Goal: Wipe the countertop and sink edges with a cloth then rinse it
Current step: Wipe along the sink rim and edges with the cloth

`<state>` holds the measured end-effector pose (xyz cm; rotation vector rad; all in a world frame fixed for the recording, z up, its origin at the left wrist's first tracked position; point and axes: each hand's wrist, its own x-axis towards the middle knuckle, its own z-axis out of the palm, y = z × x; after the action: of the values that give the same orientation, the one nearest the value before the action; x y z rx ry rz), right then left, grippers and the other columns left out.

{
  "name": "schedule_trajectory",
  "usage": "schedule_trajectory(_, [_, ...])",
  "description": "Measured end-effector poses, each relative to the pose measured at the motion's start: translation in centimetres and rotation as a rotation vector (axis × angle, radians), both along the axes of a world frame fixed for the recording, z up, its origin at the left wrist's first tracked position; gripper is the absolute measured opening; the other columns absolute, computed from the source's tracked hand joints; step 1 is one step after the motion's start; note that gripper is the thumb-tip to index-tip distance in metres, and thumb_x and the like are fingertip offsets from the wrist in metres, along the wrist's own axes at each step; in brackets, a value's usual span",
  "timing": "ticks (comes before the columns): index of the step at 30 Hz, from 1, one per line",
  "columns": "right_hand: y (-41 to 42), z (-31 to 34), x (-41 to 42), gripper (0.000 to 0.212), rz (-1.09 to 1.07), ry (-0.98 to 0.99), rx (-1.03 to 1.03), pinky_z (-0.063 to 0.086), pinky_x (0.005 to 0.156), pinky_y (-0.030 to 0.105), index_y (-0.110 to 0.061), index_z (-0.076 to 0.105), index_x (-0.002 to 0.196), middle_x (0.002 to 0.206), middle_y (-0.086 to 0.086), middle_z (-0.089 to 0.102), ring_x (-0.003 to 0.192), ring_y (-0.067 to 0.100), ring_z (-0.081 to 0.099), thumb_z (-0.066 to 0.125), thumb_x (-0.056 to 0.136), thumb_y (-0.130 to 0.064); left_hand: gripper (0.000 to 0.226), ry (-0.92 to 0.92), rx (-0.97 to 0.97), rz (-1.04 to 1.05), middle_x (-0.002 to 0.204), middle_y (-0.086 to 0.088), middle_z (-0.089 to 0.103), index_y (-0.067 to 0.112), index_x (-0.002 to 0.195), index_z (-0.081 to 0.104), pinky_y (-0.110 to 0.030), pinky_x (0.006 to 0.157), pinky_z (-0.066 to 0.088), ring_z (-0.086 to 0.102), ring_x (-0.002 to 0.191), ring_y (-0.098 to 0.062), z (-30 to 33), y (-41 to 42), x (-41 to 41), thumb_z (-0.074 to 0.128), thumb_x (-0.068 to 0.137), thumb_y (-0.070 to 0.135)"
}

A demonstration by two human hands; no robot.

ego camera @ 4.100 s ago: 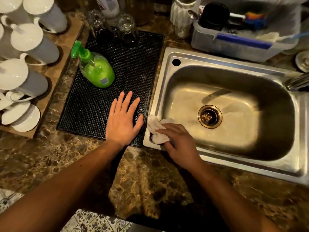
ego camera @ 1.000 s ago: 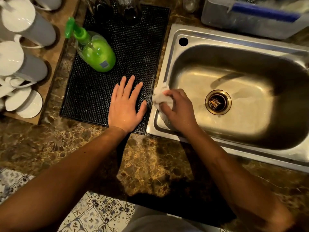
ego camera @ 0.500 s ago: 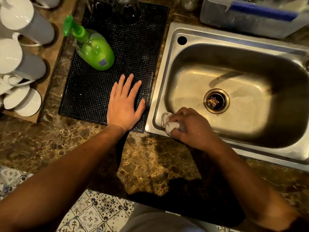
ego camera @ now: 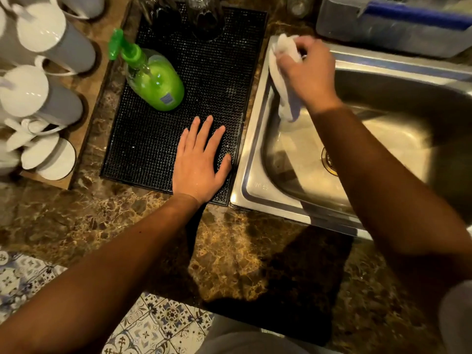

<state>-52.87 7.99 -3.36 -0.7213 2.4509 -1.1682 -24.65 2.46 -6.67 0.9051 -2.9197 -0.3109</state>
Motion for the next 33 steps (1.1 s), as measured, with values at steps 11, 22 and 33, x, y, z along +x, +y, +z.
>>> schedule_trajectory(11, [-0.6,-2.2,4.5,0.041,0.161,0.259,0.271,0.045,0.099,0.037,-0.02,0.063,0.133,0.138,0.011,0.052,0.129,0.03,0.048,0.056,0.095,-0.034,0.062,-0.005,0.0,-0.007,0.172,-0.009,0.023,0.02,0.16,0.037,-0.051,0.129,0.013,0.012,0.161,-0.031,-0.2,-0.1,0.0,0.039,0.106,0.05])
schedule_trajectory(22, [8.4,-2.8,13.7,0.038,0.357,0.086,0.137,0.04,0.078,0.027,-0.022,0.068,0.126,0.119,0.003,0.057,0.112,0.023,0.055,0.066,0.088,-0.031,0.061,-0.001,-0.015,-0.007,0.172,-0.008,0.022,0.02,0.16,0.036,-0.051,0.13,0.013,0.012,0.161,-0.029,-0.1,0.1,0.0,0.041,0.105,0.046])
schedule_trajectory(33, [13.4,-2.1,14.1,0.041,0.558,-0.102,0.214,0.043,0.085,0.03,-0.03,0.075,0.117,0.117,-0.002,0.06,0.111,0.02,0.053,0.065,0.078,-0.038,0.061,0.008,-0.004,-0.002,0.172,-0.008,0.024,0.02,0.159,0.038,-0.05,0.13,0.012,0.012,0.161,-0.029,-0.4,0.1,0.1,0.042,0.103,0.045])
